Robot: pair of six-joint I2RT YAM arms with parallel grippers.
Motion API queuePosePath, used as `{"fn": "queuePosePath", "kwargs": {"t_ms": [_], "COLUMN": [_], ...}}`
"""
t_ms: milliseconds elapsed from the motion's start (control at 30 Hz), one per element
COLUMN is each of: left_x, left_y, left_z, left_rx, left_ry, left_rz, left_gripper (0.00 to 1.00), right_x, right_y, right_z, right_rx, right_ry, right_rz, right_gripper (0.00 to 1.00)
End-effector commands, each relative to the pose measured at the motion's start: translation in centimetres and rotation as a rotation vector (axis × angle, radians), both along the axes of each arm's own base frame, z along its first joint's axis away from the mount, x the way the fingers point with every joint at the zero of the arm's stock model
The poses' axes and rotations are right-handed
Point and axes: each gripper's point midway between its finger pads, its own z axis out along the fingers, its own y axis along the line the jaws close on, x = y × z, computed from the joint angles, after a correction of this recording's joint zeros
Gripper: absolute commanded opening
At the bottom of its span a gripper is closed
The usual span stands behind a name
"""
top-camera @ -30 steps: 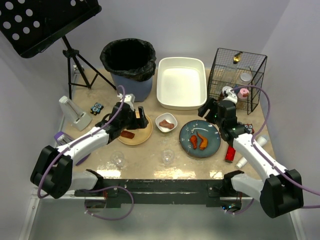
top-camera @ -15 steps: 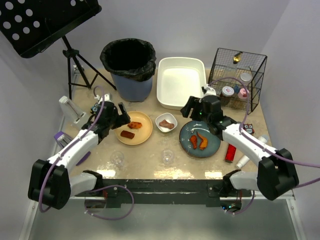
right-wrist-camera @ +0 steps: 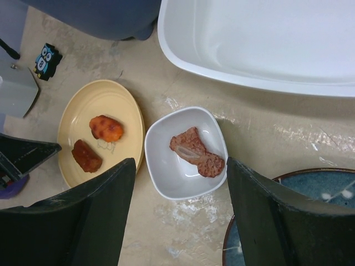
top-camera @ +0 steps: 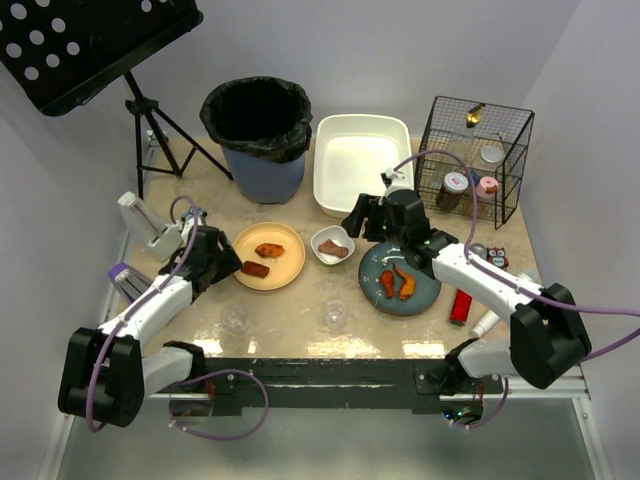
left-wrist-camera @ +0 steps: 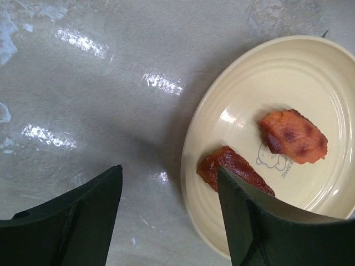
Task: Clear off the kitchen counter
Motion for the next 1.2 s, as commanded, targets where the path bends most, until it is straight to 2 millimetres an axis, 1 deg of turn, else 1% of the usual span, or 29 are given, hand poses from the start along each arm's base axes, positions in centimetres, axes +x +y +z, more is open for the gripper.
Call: {"fn": "queuePosePath", "kwargs": {"t_ms": [0, 233, 367, 533, 600, 700, 767, 867, 1000, 1167], "left_x": [0.9, 1.7, 1.9, 1.9, 1.9, 2.0, 2.1, 2.3, 2.9, 3.8], "left_y": [-0.5, -1.0, -0.9, -0.6, -0.5, -0.3, -0.2, -0.2, -0.4, -0.9], "left_z": [-0.2, -1.4, -2.0, -2.7, -2.7, -2.5, -2.1, -1.5, 0.0, 3.3], "left_rx": [-0.043, -0.063, -0.056, -0.041, -0.037, -0.03, -0.03, -0.031, -0.032, -0.037], "left_ry": [-0.031, -0.028, -0.018, -0.008, -0.01, -0.014, -0.029, -0.041, -0.062, -0.119], "left_rz": [0.015, 0.012, 0.013, 0.025, 0.029, 0.039, 0.045, 0.047, 0.036, -0.011], "left_gripper": [0.71, 0.59, 0.45, 0.31, 0.23, 0.07, 0.0, 0.0, 0.0, 0.0], "right_x": [0.8, 0.3, 0.1, 0.0, 0.1, 0.1, 0.0, 0.1, 0.0, -0.2], "right_y": [0.9, 0.6, 0.3, 0.3, 0.3, 0.3, 0.3, 0.3, 0.3, 0.7], "right_z": [2.8, 2.6, 2.6, 2.6, 2.6, 2.6, 2.5, 2.6, 2.6, 3.1], "right_rx": [0.033, 0.043, 0.04, 0.037, 0.036, 0.036, 0.035, 0.041, 0.044, 0.055], "right_ry": [-0.079, -0.073, -0.073, -0.071, -0.072, -0.07, -0.069, -0.069, -0.067, -0.082], "right_rz": [0.025, 0.016, 0.01, 0.011, 0.01, 0.011, 0.011, 0.009, 0.007, 0.04], "right_gripper": [0.71, 0.71, 0.71, 0.71, 0.71, 0.71, 0.71, 0.71, 0.71, 0.73]}}
